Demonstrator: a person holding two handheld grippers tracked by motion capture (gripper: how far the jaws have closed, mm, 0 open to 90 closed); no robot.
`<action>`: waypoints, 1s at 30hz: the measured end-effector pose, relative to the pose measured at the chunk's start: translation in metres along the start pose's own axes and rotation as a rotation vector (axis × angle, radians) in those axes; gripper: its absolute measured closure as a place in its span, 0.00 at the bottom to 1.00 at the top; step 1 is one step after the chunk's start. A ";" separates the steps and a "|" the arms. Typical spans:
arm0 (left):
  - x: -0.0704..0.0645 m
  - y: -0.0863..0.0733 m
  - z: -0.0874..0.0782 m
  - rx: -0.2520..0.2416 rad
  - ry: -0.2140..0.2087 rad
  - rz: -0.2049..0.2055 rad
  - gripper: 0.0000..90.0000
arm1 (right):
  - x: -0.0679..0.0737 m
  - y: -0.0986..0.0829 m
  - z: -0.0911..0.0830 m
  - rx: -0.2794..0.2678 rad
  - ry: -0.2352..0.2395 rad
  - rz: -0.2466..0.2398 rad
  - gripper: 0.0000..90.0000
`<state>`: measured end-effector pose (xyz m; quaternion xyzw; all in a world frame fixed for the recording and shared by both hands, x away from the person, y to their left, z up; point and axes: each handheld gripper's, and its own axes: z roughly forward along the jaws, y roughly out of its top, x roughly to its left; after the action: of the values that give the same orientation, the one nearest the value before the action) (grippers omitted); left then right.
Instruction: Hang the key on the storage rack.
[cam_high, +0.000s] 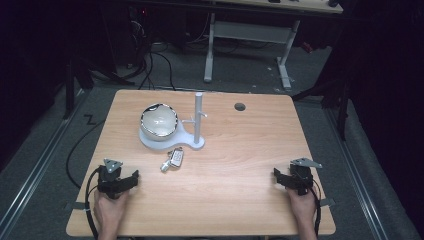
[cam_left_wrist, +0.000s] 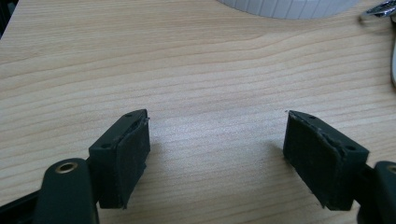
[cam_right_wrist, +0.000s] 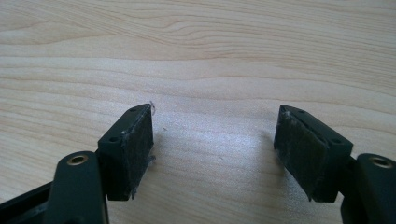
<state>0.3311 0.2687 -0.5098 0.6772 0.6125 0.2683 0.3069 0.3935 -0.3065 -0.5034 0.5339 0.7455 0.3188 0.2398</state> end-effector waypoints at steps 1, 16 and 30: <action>0.000 0.000 0.000 0.000 0.000 0.000 0.26 | 0.000 0.000 0.000 0.000 0.000 0.000 0.32; -0.001 0.000 0.000 -0.002 0.005 -0.009 0.26 | 0.000 0.000 0.000 0.000 0.000 0.000 0.32; 0.000 0.000 -0.001 -0.003 0.004 -0.002 0.31 | 0.000 0.000 0.000 0.000 0.000 0.000 0.32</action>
<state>0.3305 0.2683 -0.5089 0.6756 0.6134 0.2703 0.3071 0.3936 -0.3066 -0.5034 0.5341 0.7455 0.3189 0.2395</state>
